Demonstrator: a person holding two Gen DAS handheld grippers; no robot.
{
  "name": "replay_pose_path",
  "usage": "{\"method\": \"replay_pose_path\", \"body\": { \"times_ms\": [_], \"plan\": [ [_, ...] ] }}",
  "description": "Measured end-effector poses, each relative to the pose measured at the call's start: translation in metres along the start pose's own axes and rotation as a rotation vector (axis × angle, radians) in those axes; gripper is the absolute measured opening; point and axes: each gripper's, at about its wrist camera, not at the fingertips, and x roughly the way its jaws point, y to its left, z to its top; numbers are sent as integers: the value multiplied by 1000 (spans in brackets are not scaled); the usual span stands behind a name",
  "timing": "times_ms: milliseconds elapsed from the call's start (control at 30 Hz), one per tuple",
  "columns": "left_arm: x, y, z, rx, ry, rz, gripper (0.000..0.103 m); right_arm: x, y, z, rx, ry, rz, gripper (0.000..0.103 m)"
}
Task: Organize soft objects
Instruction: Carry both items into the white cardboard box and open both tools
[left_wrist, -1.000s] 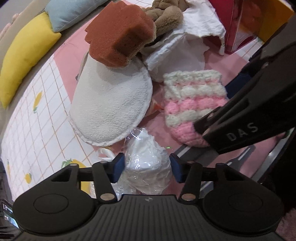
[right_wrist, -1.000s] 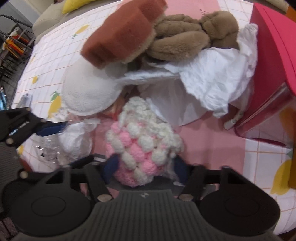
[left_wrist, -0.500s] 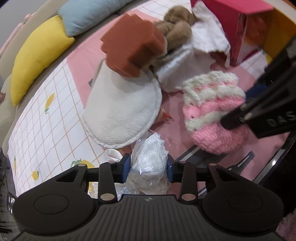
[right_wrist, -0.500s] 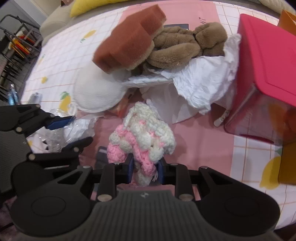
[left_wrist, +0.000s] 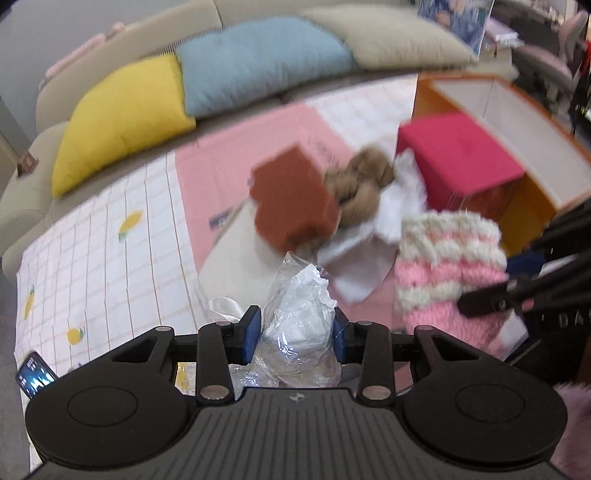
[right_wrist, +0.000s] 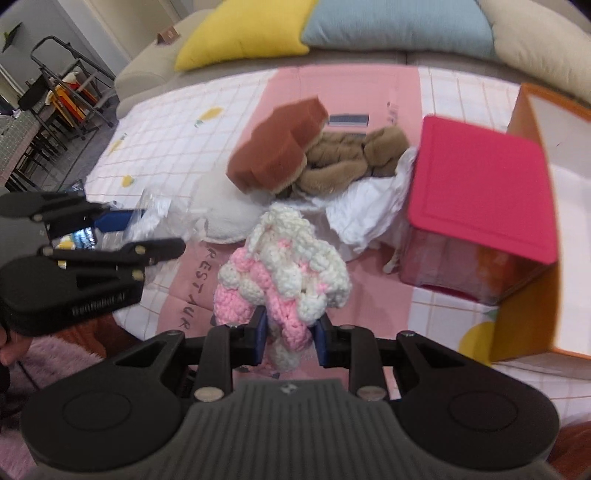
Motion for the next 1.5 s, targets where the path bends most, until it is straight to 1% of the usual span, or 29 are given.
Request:
{"method": "replay_pose_path", "body": {
  "times_ms": [67, 200, 300, 433, 500, 567, 667, 767, 900, 1000, 1133, 1267, 1400, 1500],
  "plan": [
    [-15, -6, 9, -8, -36, -22, 44, -17, -3, -4, -11, -26, -5, 25],
    [-32, -19, 33, -26, -87, -86, 44, -50, -15, -6, -14, -79, -46, 25],
    [-42, -35, 54, 6, -140, -114, 44, -76, -28, -1, -21, -115, -80, 25],
    [-52, -59, 84, 46, -204, -183, 44, -106, -48, 5, -70, -149, -164, 25],
    [-54, -73, 98, 67, -232, -208, 44, -118, -60, 9, -87, -148, -198, 25],
    [-56, -85, 112, 70, -255, -253, 44, -129, -74, 12, -91, -138, -223, 25],
    [-53, -104, 134, 49, -262, -340, 44, -143, -96, 17, -110, -113, -268, 25],
    [-47, -126, 151, 61, -266, -400, 44, -149, -120, 20, -134, -81, -331, 25],
    [-21, -151, 171, 38, -222, -505, 44, -146, -157, 26, -110, -28, -349, 25],
    [6, -167, 183, 4, -155, -551, 44, -134, -184, 31, -77, 24, -357, 25],
    [37, -186, 190, 4, -93, -518, 44, -114, -214, 32, -39, 94, -352, 25],
    [63, -198, 193, -7, -16, -532, 44, -92, -234, 31, -18, 140, -339, 25],
    [78, -209, 191, 26, 23, -506, 44, -73, -242, 27, -25, 184, -322, 27],
    [86, -217, 188, 46, 31, -514, 44, -59, -249, 28, -31, 212, -320, 27]
  ]
}}
